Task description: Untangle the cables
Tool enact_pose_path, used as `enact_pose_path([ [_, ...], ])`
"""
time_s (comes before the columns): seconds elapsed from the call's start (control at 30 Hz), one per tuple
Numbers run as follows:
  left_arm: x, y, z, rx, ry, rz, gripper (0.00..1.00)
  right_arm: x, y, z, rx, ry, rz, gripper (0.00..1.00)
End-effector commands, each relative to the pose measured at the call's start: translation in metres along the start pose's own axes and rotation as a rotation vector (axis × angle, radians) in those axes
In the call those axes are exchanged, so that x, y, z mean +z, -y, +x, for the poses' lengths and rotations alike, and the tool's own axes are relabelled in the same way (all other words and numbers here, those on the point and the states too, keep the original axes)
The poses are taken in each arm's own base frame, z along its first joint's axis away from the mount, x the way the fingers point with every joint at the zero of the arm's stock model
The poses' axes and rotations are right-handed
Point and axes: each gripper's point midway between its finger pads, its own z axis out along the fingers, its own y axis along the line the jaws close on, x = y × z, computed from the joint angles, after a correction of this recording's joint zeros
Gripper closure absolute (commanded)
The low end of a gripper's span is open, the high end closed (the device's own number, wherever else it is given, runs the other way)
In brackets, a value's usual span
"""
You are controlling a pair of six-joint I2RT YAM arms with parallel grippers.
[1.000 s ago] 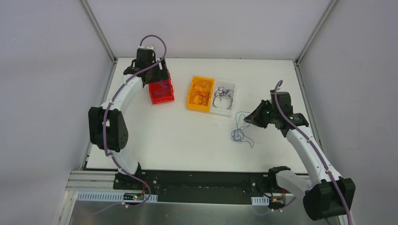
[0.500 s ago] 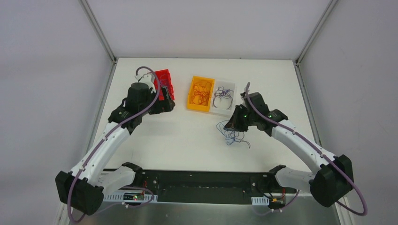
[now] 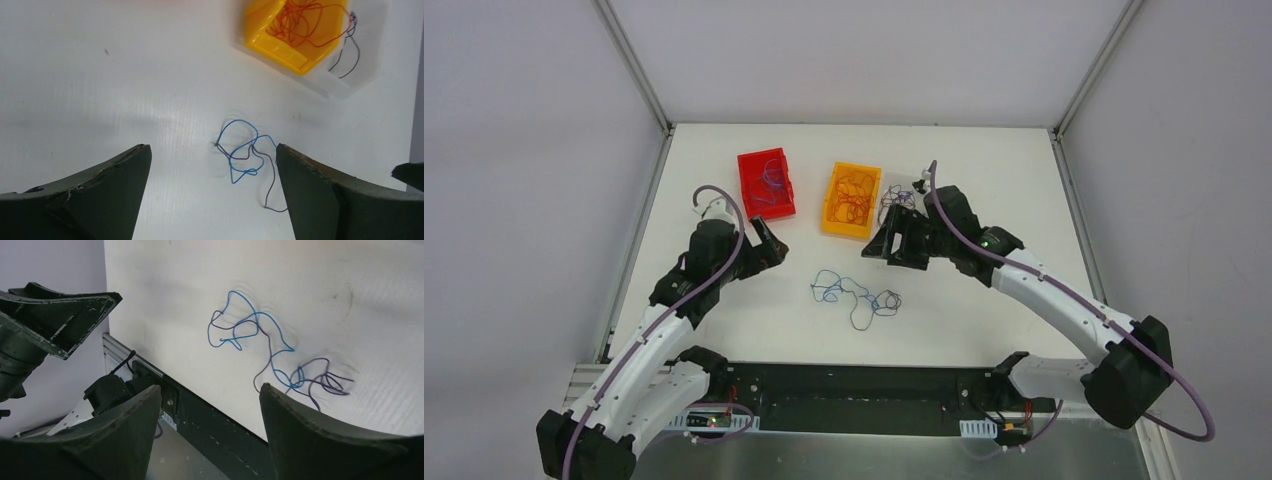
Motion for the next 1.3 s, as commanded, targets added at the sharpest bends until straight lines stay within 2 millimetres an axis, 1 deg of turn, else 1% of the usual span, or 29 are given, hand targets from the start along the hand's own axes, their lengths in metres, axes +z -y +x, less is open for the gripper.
enact_pose_path([
  [0.0,0.009,0.002,0.005,-0.055,0.015,0.046,0.00,-0.023,0.032,-0.010,-0.013,0.091,0.130,0.24],
  [0.1,0.014,0.017,0.015,-0.033,-0.056,0.121,0.02,-0.030,0.060,-0.006,0.018,0.121,0.200,0.22],
  [0.13,0.016,0.022,0.020,-0.027,-0.091,0.139,0.04,-0.032,0.066,-0.003,0.023,0.125,0.209,0.22],
  [0.23,0.024,0.032,0.037,-0.012,-0.191,0.167,0.04,-0.034,0.084,0.010,0.010,0.096,0.248,0.24],
  [0.3,0.027,0.038,0.047,0.021,-0.228,0.171,0.04,-0.034,0.086,0.022,-0.019,0.049,0.232,0.25],
  [0.4,0.031,0.047,0.062,0.103,-0.258,0.171,0.07,-0.030,0.085,0.033,-0.082,0.013,0.215,0.26],
  [0.5,0.038,0.056,0.078,0.147,-0.332,0.180,0.10,-0.023,0.087,0.033,-0.095,0.006,0.243,0.25],
  [0.57,0.042,0.059,0.090,0.166,-0.381,0.174,0.10,-0.017,0.092,0.033,-0.089,-0.007,0.287,0.24],
  [0.63,0.047,0.058,0.098,0.189,-0.413,0.140,0.12,-0.009,0.098,0.035,-0.090,-0.024,0.325,0.25],
  [0.7,0.052,0.055,0.102,0.199,-0.427,0.109,0.13,-0.001,0.103,0.037,-0.093,-0.034,0.351,0.27],
  [0.87,0.059,0.052,0.096,0.218,-0.404,0.070,0.15,0.021,0.109,0.046,-0.091,-0.049,0.366,0.33],
  [1.0,0.060,0.056,0.089,0.283,-0.405,0.078,0.15,0.035,0.101,0.052,-0.121,-0.059,0.346,0.36],
  [1.03,0.059,0.056,0.087,0.323,-0.409,0.082,0.15,0.037,0.103,0.050,-0.138,-0.044,0.370,0.37],
  [1.13,0.058,0.056,0.072,0.442,-0.402,0.067,0.15,0.044,0.111,0.052,-0.186,-0.049,0.438,0.39],
  [1.2,0.056,0.061,0.064,0.493,-0.399,0.085,0.14,0.048,0.118,0.055,-0.210,-0.059,0.481,0.40],
  [1.27,0.055,0.071,0.064,0.520,-0.413,0.136,0.14,0.050,0.125,0.059,-0.223,-0.066,0.515,0.43],
])
